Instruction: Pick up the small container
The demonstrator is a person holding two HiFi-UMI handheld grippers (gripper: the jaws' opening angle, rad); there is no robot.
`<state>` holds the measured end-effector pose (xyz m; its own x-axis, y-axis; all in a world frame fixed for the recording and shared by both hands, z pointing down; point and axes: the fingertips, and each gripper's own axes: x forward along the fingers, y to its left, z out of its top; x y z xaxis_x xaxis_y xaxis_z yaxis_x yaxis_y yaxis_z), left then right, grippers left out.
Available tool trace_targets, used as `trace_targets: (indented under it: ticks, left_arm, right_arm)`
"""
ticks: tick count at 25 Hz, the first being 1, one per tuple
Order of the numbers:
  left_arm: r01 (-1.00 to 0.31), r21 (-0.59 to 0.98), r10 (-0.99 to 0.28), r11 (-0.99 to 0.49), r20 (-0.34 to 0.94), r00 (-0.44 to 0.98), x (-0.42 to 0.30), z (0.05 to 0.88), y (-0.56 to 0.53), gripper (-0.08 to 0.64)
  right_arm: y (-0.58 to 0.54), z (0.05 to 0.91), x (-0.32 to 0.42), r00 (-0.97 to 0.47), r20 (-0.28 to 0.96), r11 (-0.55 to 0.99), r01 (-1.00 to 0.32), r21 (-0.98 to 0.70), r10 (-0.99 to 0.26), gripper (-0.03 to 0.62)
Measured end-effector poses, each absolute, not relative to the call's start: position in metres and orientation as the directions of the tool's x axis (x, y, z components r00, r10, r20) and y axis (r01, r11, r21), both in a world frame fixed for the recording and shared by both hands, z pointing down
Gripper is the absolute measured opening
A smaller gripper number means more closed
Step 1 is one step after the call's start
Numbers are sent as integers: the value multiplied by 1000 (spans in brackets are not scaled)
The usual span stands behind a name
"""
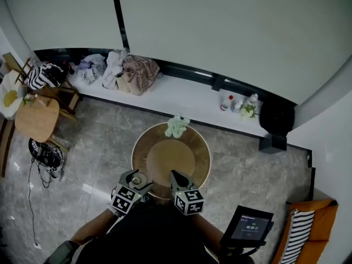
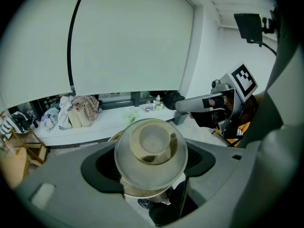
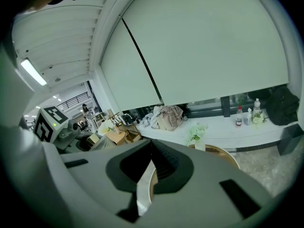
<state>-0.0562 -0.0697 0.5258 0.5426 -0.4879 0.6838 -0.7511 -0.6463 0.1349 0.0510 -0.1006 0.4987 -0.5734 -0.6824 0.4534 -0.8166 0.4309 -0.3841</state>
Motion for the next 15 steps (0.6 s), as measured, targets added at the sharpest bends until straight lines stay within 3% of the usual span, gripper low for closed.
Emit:
trace_targets:
  ticks: [15]
  left_arm:
    - [-748,137,-481,-649,689,543,-57,527,-66,337]
  right_arm:
    - [-98,495,48,-576,446,450,-816,-363,-685,6]
